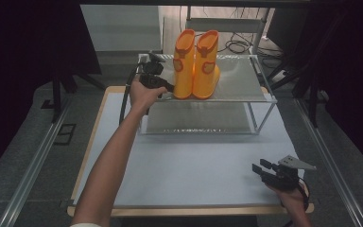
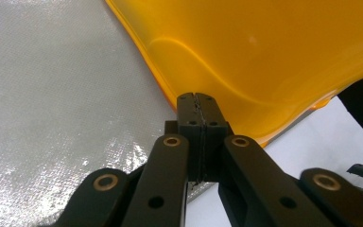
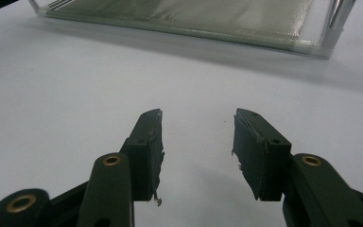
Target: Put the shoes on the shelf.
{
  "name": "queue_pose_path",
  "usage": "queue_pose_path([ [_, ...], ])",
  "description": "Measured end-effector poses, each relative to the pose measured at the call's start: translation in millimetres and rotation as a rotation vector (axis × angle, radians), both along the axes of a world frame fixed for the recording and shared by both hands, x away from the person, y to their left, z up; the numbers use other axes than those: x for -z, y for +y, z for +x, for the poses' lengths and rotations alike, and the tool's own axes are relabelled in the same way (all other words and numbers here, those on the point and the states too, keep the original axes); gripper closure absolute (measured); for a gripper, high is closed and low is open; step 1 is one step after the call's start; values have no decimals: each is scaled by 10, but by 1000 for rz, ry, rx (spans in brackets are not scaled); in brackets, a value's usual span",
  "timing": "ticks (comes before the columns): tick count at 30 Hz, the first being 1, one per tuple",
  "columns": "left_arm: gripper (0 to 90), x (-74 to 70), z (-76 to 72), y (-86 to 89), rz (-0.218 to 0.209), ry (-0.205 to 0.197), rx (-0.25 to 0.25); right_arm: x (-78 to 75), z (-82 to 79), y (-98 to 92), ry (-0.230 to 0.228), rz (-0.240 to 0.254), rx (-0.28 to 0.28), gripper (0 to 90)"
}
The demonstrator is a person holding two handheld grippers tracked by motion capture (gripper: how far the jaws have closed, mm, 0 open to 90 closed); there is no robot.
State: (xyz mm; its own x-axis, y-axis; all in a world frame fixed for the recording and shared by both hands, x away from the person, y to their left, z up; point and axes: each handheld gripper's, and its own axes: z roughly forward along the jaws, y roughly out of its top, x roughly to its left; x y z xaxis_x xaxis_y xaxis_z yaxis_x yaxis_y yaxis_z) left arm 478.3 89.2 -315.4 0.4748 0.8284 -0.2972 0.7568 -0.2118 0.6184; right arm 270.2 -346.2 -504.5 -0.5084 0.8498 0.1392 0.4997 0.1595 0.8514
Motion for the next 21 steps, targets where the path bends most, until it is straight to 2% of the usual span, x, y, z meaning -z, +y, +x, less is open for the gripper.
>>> queue_pose_path([
  [7,900,-23,-14,-43,2,3,0,4,5,26,4,-3,-8,523],
  [10,900,-44,-24,-105,1,0,7,9,9,37,7,-2,-11,523],
  [13,900,-48,-25,-178,-25,7,17,13,11,49,8,-2,-14,523],
  [16,900,-70,-39,-284,-8,-2,37,8,8,53,5,-3,-16,524],
  [21,900,-69,-35,-360,-27,0,38,10,7,49,2,-2,-17,525],
])
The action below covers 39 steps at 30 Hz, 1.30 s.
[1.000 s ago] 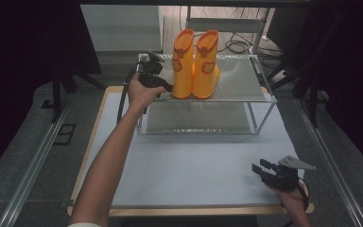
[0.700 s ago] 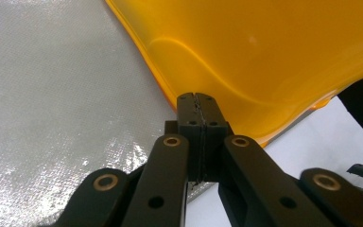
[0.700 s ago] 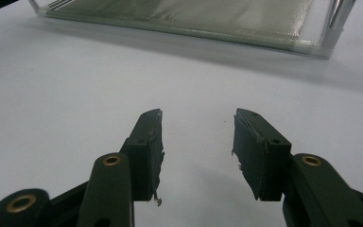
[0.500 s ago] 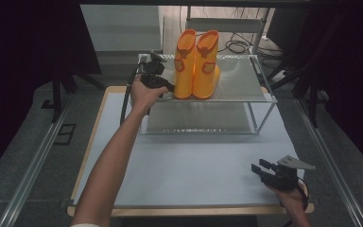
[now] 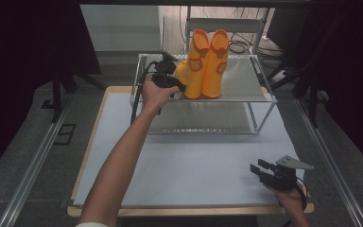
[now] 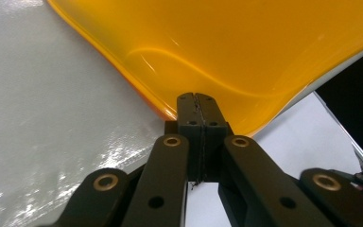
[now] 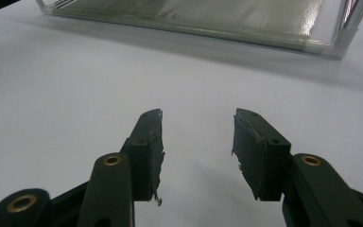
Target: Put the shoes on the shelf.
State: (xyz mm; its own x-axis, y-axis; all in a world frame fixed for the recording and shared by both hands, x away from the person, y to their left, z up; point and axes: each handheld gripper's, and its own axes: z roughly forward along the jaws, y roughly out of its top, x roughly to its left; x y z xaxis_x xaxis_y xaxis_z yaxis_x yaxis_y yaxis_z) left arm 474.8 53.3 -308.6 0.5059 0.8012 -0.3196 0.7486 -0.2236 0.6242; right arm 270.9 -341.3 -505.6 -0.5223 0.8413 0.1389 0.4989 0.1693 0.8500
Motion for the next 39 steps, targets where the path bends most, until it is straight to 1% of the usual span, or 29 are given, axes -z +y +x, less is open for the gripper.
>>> queue_pose_path([
  [3,898,4,1,10,0,-4,7,10,4,16,4,-2,-6,525],
  [6,892,-2,-17,64,-18,-15,3,9,-1,19,1,-5,-7,524],
  [8,837,-13,-39,109,-19,-27,12,-2,-7,8,4,4,0,524],
  [10,818,-34,-80,152,-14,-36,24,-3,-6,-8,2,0,2,524],
  [12,805,-63,-130,202,-17,-47,40,-2,-5,-19,1,4,6,524],
  [13,800,-79,-154,232,-10,-53,52,-1,-3,-22,-1,5,8,524],
  [16,777,-105,-242,323,-12,-55,63,-4,-3,-29,-3,1,11,524],
  [19,752,-118,-342,419,-9,-62,92,-9,-8,-32,-4,-3,11,524],
  [20,735,-120,-379,447,-16,-63,104,-9,-7,-31,-4,-2,12,524],
  [23,681,-120,-494,518,-14,-75,134,-4,-7,-26,-3,-1,12,523],
  [25,644,-112,-569,562,-20,-69,156,-2,-7,-24,2,-5,10,523],
  [26,624,-107,-608,588,-14,-72,170,0,-6,-22,1,-8,9,523],
  [27,606,-100,-653,608,-12,-83,171,1,-6,-19,1,-9,8,523],
  [29,577,-75,-740,654,-23,-94,186,2,-6,-13,1,-11,6,522],
  [31,557,-41,-831,702,-22,-107,192,3,-9,-11,4,-10,7,522],
  [37,526,80,-1111,839,-26,-126,229,3,-11,-5,3,-10,7,521],
  [39,521,137,-1191,880,-28,-127,239,1,-12,-5,1,-10,8,521],
])
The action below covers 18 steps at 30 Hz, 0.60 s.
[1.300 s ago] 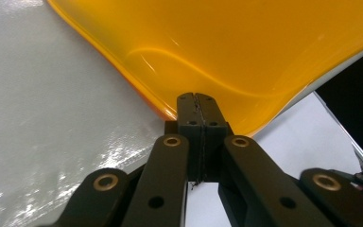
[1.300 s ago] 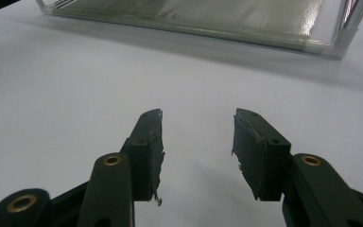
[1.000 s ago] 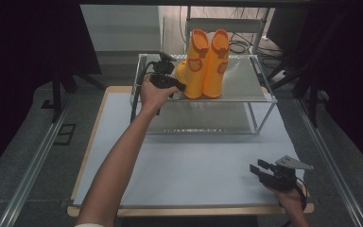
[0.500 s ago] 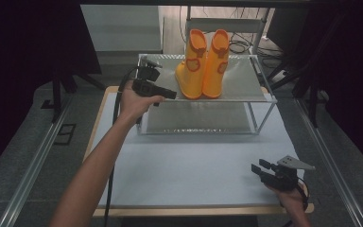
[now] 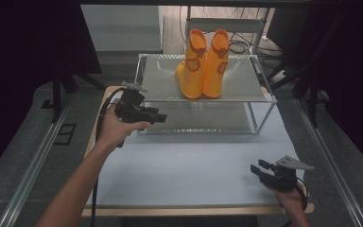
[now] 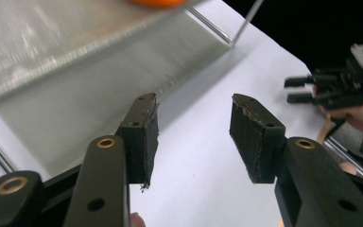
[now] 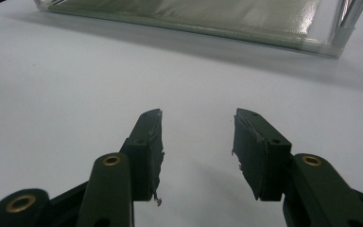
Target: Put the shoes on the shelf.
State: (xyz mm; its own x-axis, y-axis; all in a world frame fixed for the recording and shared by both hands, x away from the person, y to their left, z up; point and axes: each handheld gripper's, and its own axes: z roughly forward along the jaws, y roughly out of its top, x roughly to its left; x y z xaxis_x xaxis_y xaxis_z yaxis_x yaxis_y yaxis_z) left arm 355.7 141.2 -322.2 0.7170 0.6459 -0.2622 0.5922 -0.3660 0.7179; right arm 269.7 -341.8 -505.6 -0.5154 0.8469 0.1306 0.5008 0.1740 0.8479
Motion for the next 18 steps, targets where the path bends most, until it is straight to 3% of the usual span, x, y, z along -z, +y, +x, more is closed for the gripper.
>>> queue_pose_path([
  [8,502,250,-235,74,14,7,26,19,8,17,3,-7,-4,520],
  [13,497,377,-254,86,28,25,24,24,9,23,7,-10,-5,520],
  [18,493,378,-238,60,35,30,28,8,5,21,-3,-6,-1,520],
])
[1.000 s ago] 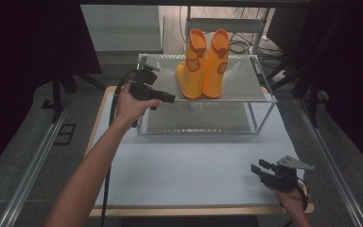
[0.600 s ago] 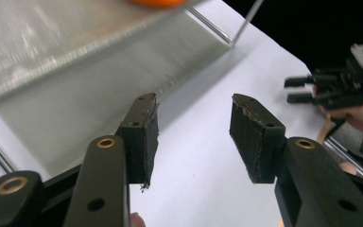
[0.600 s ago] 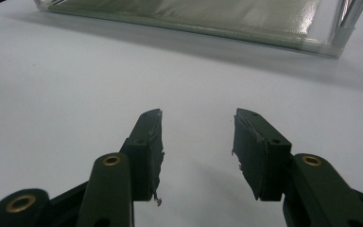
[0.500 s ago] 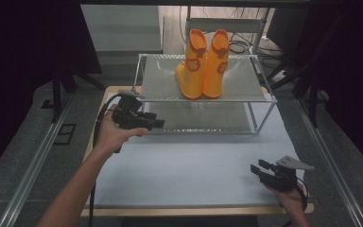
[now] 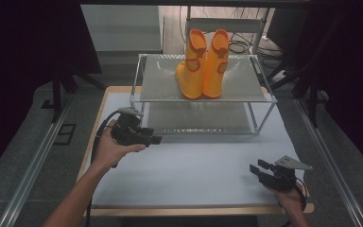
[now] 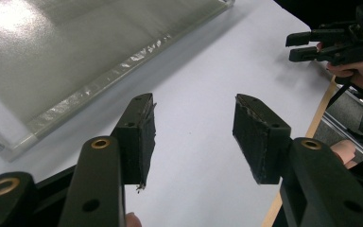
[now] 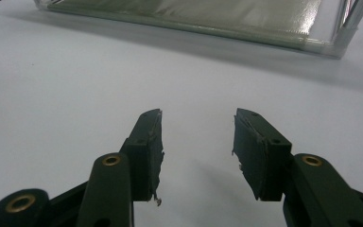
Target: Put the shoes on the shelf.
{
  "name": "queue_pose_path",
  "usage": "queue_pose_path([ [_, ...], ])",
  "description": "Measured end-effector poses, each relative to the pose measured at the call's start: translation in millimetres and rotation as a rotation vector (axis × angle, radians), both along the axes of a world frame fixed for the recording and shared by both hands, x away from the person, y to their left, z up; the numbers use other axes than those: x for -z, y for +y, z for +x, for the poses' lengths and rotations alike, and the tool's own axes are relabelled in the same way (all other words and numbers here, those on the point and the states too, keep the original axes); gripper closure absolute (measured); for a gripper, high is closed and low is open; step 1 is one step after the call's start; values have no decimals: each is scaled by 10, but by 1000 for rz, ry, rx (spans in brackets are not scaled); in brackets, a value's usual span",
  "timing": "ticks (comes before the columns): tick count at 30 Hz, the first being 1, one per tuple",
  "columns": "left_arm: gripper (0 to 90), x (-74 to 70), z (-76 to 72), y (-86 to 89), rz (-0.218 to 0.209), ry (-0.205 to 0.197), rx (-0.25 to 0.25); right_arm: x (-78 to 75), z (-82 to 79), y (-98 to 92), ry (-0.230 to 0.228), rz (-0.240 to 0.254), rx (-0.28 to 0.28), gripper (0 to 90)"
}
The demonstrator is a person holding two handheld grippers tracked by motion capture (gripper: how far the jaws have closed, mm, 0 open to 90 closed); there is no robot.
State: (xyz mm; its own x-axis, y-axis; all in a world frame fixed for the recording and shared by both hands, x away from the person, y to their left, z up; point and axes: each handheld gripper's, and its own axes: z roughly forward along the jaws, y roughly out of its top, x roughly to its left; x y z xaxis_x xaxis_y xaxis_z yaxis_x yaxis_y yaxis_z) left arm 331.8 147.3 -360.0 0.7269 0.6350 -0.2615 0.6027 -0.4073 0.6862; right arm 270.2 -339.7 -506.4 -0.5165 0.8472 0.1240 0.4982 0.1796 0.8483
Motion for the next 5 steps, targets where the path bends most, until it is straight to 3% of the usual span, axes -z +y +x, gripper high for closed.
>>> queue_pose_path([
  [5,480,3,-1,-24,-8,-1,-3,-16,-4,-10,-12,7,4,517],
])
